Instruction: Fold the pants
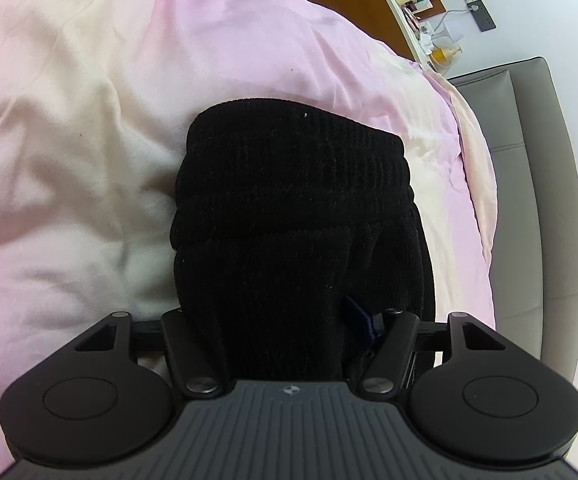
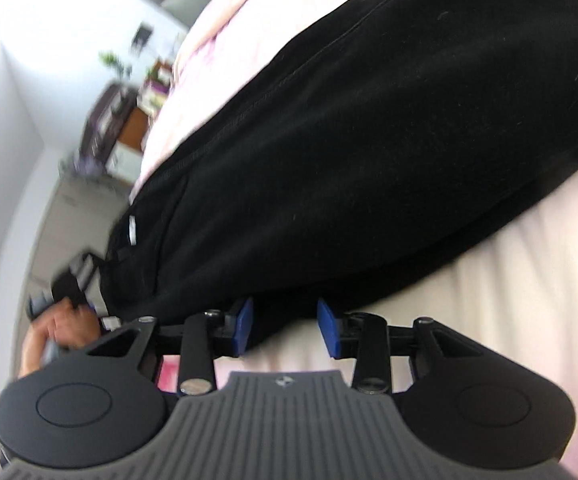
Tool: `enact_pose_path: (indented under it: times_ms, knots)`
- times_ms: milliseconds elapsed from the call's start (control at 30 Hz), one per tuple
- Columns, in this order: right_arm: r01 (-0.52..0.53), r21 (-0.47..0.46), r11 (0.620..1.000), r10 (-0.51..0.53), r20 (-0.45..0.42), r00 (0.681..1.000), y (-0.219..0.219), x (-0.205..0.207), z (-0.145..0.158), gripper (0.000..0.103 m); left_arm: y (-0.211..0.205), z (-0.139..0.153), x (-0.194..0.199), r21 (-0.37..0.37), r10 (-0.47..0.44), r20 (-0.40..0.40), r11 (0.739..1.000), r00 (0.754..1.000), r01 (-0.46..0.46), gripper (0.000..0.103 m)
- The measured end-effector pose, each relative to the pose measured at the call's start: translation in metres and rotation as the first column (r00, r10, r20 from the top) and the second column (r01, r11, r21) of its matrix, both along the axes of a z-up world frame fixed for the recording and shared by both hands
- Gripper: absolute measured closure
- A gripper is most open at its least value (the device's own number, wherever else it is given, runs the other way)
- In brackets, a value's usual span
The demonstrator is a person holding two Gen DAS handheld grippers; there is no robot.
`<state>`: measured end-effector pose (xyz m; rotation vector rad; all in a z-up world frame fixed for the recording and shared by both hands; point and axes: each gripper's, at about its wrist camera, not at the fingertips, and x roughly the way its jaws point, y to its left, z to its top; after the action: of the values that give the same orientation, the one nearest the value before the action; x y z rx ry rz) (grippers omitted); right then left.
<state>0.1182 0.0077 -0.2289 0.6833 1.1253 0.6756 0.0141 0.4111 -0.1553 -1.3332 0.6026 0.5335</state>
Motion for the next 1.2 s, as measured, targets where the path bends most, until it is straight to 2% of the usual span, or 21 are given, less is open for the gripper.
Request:
enact_pose_path:
  times_ms: [33,67,100,167,267,300,367,433,500,567,633,733,767,800,867,933,967,1000,1067,1133,1200]
  knots:
    - [0.021,0.027,0.999,-0.020,-0.010,1.000,0.003,0.002,-0.004,0.074,0.000,0.000,0.000,-0.001,0.001,-0.001,1.000,1.000,-0.001,0.031]
    - [0.037,0.050,0.998,-0.036,-0.029,0.999,0.006,0.003,-0.009,0.090,0.001,-0.001,0.000,-0.002,0.000,-0.001,1.000,1.000,0.000,0.031]
    - [0.048,0.075,0.996,-0.043,-0.059,0.997,0.009,0.005,-0.015,0.101,0.001,-0.001,0.000,-0.003,0.000,0.000,1.000,1.000,0.000,0.031]
    - [0.049,0.124,0.991,-0.038,-0.085,0.996,0.005,0.003,-0.015,0.103,0.001,-0.001,-0.001,-0.007,0.002,0.003,1.000,1.000,-0.002,0.031]
    - [-0.052,0.164,0.985,0.058,-0.031,0.998,-0.011,0.006,0.000,0.103,0.000,0.000,-0.002,0.001,0.014,0.002,1.000,1.000,-0.014,0.033]
    - [-0.089,0.148,0.985,0.093,-0.020,0.995,-0.014,0.003,0.004,0.103,0.000,0.001,-0.002,0.010,0.016,0.000,1.000,1.000,-0.016,0.033]
    - [-0.142,0.038,0.989,0.144,-0.055,0.988,-0.023,0.004,0.001,0.103,-0.001,0.002,-0.001,0.016,0.018,-0.004,1.000,1.000,-0.018,0.033]
    - [-0.149,-0.035,0.988,0.144,-0.122,0.982,-0.022,0.003,-0.013,0.103,-0.002,0.001,-0.002,0.011,0.019,-0.007,1.000,1.000,-0.019,0.033]
    - [-0.153,-0.113,0.982,0.135,-0.151,0.979,-0.021,-0.002,-0.023,0.103,-0.002,0.002,-0.003,0.016,0.016,-0.007,1.000,1.000,-0.016,0.033]
    - [-0.127,-0.065,0.990,0.115,-0.169,0.979,-0.025,-0.002,-0.028,0.103,-0.002,0.003,-0.004,0.015,0.013,-0.006,1.000,1.000,-0.013,0.034]
    - [-0.119,-0.014,0.993,0.115,-0.165,0.980,-0.037,0.002,-0.025,0.101,-0.003,0.003,-0.006,0.015,0.010,-0.005,1.000,1.000,-0.010,0.034]
    - [-0.082,-0.027,0.996,0.079,-0.089,0.993,-0.064,0.012,-0.006,0.087,-0.002,0.003,-0.004,0.022,0.008,-0.012,1.000,1.000,-0.008,0.034]
    - [-0.051,-0.043,0.998,0.049,-0.057,0.997,-0.084,0.017,0.006,0.078,-0.002,0.003,-0.003,0.025,0.007,-0.015,1.000,1.000,-0.007,0.034]
    - [-0.015,-0.059,0.998,0.013,-0.032,0.999,-0.101,0.023,0.013,0.074,-0.003,0.003,-0.003,0.029,0.006,-0.017,1.000,1.000,-0.006,0.034]
    - [0.101,-0.096,0.990,-0.100,0.017,0.995,-0.139,0.035,0.032,0.069,-0.004,0.003,-0.002,0.035,0.005,-0.021,0.999,1.000,-0.005,0.034]
    - [0.262,-0.115,0.958,-0.257,0.056,0.965,-0.195,0.056,0.044,0.062,-0.005,0.004,-0.002,0.041,0.005,-0.025,0.999,1.000,-0.004,0.033]
    - [0.338,-0.115,0.934,-0.334,0.058,0.941,-0.220,0.063,0.046,0.054,-0.005,0.005,-0.002,0.043,0.005,-0.028,0.999,1.000,-0.004,0.033]
    - [0.421,-0.109,0.901,-0.418,0.047,0.907,-0.249,0.071,0.046,0.050,-0.006,0.005,-0.002,0.044,0.005,-0.031,0.999,1.000,-0.004,0.033]
    - [0.562,-0.098,0.821,-0.560,0.047,0.827,-0.294,0.082,0.043,0.050,-0.006,0.006,-0.001,0.045,0.005,-0.035,0.999,0.999,-0.004,0.033]
    - [0.676,-0.117,0.728,-0.672,0.073,0.737,-0.333,0.088,0.039,0.049,-0.007,0.007,-0.001,0.052,0.003,-0.041,0.999,0.999,-0.001,0.033]
    - [0.748,-0.107,0.655,-0.746,0.063,0.663,-0.362,0.093,0.028,0.043,-0.009,0.008,-0.001,0.062,0.000,-0.049,0.998,0.999,0.003,0.033]
